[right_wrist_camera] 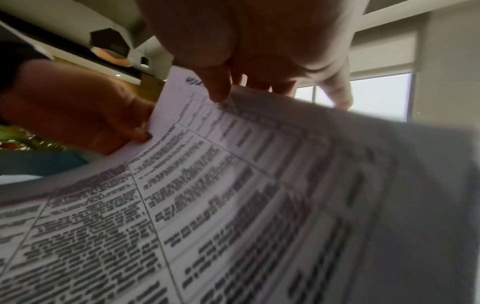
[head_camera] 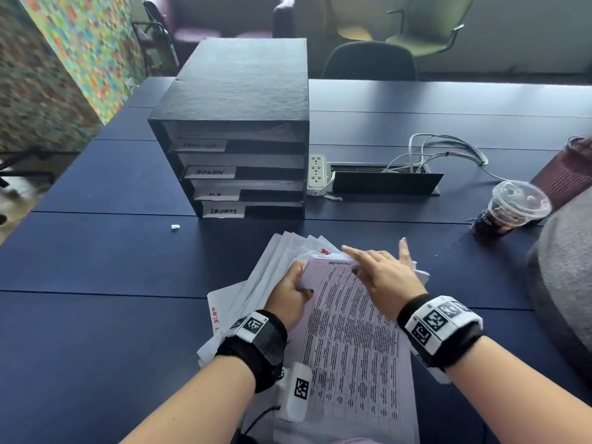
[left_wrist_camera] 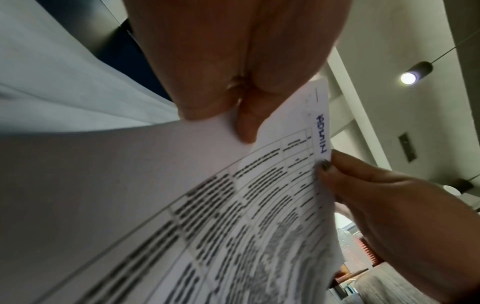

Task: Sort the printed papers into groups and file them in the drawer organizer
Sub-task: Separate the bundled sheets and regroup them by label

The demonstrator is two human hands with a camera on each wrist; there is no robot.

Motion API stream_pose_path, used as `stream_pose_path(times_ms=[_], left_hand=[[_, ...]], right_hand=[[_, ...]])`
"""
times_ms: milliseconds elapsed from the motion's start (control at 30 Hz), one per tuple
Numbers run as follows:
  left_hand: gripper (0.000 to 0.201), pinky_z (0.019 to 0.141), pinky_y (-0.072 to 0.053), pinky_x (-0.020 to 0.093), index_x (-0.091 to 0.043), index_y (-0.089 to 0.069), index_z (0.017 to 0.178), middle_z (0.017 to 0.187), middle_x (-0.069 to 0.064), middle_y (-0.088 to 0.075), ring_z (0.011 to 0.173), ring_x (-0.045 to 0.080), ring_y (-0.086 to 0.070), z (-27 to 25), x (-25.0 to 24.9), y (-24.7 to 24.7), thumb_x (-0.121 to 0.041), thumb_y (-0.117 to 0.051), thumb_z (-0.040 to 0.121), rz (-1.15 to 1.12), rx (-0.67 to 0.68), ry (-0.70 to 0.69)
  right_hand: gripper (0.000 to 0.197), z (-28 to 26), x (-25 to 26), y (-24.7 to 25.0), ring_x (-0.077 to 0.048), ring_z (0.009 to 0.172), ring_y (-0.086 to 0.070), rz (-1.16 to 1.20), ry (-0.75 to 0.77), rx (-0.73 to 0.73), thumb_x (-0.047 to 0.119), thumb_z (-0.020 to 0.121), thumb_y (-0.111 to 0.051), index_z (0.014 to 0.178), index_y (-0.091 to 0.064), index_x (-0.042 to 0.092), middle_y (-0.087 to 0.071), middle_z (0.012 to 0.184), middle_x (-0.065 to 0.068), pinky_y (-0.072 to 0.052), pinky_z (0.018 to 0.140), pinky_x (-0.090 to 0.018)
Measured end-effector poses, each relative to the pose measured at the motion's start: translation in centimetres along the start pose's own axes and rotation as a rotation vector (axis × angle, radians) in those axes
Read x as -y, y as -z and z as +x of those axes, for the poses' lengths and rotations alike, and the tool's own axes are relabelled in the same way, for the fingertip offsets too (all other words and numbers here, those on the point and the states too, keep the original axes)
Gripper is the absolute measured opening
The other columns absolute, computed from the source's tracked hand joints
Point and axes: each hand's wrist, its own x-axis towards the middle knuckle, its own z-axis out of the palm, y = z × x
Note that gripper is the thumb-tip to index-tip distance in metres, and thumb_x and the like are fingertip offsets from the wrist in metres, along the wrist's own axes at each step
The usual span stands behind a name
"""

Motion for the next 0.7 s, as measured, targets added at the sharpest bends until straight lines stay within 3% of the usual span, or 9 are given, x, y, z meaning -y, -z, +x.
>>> stream_pose_path(times_ms=[100,167,233,300,400,467,533,600,700], left_hand=[[0.048,0.075,-0.056,0.039,-0.024,-0.062,0.099,0.089,0.006,-0.067,0.082,0.02,-0.063,0.3,0.2,-0.2,0.015,-0.04,0.084,-0.047,0.01,-0.024],[0.05,0.067,-0.052,0.029,-0.02,-0.065,0.088,0.079,0.002,-0.065,0.074,0.015,-0.06,0.5,0.4,0.0,0.02,-0.037,0.079,-0.065,0.011,-0.025],[0.051,0.056,-0.046,0.017,-0.016,-0.067,0.083,0.071,-0.003,-0.065,0.063,0.008,-0.057,0.7,0.4,0.5,0.024,-0.036,0.076,-0.073,0.007,-0.014],[0.041,0.054,-0.046,0.015,-0.012,-0.07,0.08,0.068,-0.003,-0.067,0.061,0.006,-0.058,0.7,0.3,1.0,0.02,-0.044,0.079,-0.082,-0.016,0.001],[0.048,0.076,-0.049,0.016,-0.021,-0.073,0.078,0.086,-0.011,-0.071,0.084,0.002,-0.063,1.5,0.8,1.9,0.015,-0.042,0.079,-0.031,-0.174,0.031],[0.047,0.09,-0.045,0.022,-0.024,-0.071,0.09,0.105,-0.007,-0.069,0.1,0.007,-0.06,2.4,1.4,2.5,0.008,-0.038,0.082,0.039,-0.289,0.065],[0.033,0.093,-0.043,0.024,-0.021,-0.066,0.105,0.113,-0.003,-0.066,0.104,0.013,-0.058,2.9,1.7,2.8,-0.004,-0.042,0.09,0.103,-0.32,0.116],[0.027,0.096,-0.042,0.026,-0.018,-0.063,0.115,0.116,-0.001,-0.064,0.105,0.014,-0.056,3.5,1.8,3.1,-0.016,-0.045,0.096,0.135,-0.282,0.124],[0.035,0.089,-0.044,0.027,-0.014,-0.066,0.112,0.105,0.002,-0.066,0.094,0.015,-0.057,3.7,0.8,3.1,-0.03,-0.037,0.101,0.053,-0.21,0.115]], right_hand=[[0.044,-0.3,0.5,-0.7,-0.014,0.115,-0.047,0.005,0.029,-0.004,0.025,0.099,-0.035,0.14,-0.027,0.038,-0.054,0.115,0.012,-0.01,0.114,-0.042],[0.042,-0.5,0.3,-0.9,-0.014,0.111,-0.047,0.048,0.031,-0.039,0.026,0.097,-0.041,0.137,-0.033,0.037,-0.055,0.114,0.012,-0.021,0.103,-0.034],[0.038,-0.6,-0.1,-0.9,-0.015,0.113,-0.046,0.1,0.017,-0.03,0.03,0.094,-0.048,0.132,-0.042,0.032,-0.055,0.115,0.011,-0.024,0.096,-0.032],[0.025,-0.6,-0.7,-0.9,-0.019,0.11,-0.049,0.069,0.052,-0.015,0.03,0.092,-0.052,0.116,-0.057,0.024,-0.058,0.109,0.006,-0.026,0.091,-0.032],[0.012,-0.8,-1.0,-0.7,-0.023,0.097,-0.055,0.098,0.099,-0.044,0.026,0.09,-0.058,0.097,-0.063,0.017,-0.061,0.096,0.003,-0.03,0.087,-0.031],[0.009,-0.9,-1.0,-0.7,-0.023,0.087,-0.058,0.153,0.1,-0.042,0.023,0.089,-0.059,0.093,-0.063,0.017,-0.063,0.092,0.003,-0.038,0.087,-0.031],[0.009,-1.1,-0.7,-0.6,-0.024,0.083,-0.059,0.183,0.094,-0.022,0.022,0.089,-0.059,0.095,-0.064,0.017,-0.065,0.092,0.003,-0.043,0.085,-0.031],[0.017,-1.0,-0.3,-0.4,-0.023,0.09,-0.06,0.218,0.062,-0.013,0.022,0.089,-0.059,0.104,-0.064,0.016,-0.066,0.098,0.002,-0.042,0.086,-0.028],[0.021,-0.5,-0.1,0.0,-0.023,0.094,-0.06,0.203,0.024,0.012,0.024,0.087,-0.062,0.105,-0.065,0.014,-0.066,0.1,-0.001,-0.041,0.084,-0.026]])
